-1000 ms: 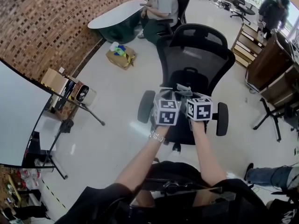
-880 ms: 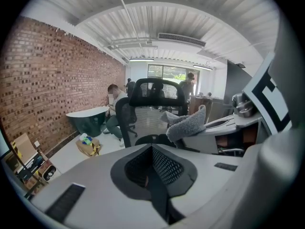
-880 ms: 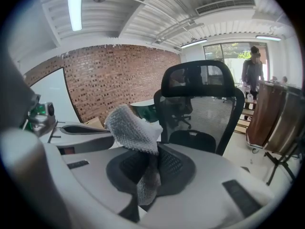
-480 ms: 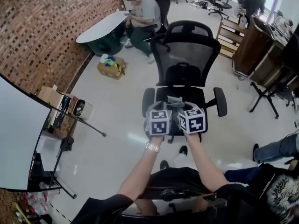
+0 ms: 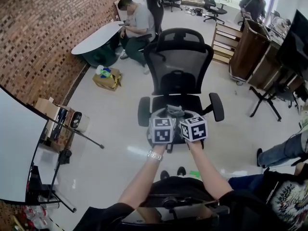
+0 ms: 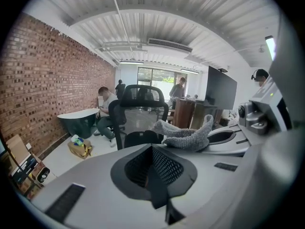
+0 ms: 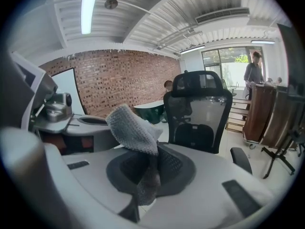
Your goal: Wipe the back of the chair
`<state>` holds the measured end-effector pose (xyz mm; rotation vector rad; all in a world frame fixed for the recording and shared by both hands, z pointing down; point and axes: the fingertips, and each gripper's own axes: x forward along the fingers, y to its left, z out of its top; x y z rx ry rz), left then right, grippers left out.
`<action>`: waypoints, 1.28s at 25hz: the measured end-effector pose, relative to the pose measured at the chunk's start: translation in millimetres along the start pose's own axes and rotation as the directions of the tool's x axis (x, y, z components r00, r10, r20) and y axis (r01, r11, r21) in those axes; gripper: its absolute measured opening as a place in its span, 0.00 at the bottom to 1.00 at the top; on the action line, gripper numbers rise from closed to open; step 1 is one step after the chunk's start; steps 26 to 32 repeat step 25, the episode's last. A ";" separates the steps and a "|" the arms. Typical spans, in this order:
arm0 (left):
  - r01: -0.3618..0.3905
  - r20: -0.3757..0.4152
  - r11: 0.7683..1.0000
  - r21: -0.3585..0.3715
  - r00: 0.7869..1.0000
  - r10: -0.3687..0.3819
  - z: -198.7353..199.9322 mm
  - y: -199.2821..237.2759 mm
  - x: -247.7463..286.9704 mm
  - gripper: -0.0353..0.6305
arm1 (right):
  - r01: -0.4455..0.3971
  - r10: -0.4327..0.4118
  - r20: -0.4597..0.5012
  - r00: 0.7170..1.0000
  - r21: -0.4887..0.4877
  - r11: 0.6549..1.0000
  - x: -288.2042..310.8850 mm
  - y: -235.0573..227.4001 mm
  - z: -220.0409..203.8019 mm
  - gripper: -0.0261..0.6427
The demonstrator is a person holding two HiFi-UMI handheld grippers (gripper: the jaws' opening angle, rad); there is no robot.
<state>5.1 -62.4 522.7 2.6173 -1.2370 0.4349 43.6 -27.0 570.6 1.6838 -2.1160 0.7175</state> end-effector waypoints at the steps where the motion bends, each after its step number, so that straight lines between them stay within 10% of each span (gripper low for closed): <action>1: 0.002 0.002 1.000 0.002 1.000 -0.002 2.1 -3.2 1.8 0.06 | 0.004 -0.004 0.004 1.000 -0.002 1.000 -2.4 -3.3 1.7 0.08; 32: -0.009 0.028 0.999 0.039 1.000 0.008 21.3 -33.8 21.1 0.06 | -0.024 0.023 0.040 0.999 0.011 1.000 -15.6 -42.9 14.2 0.08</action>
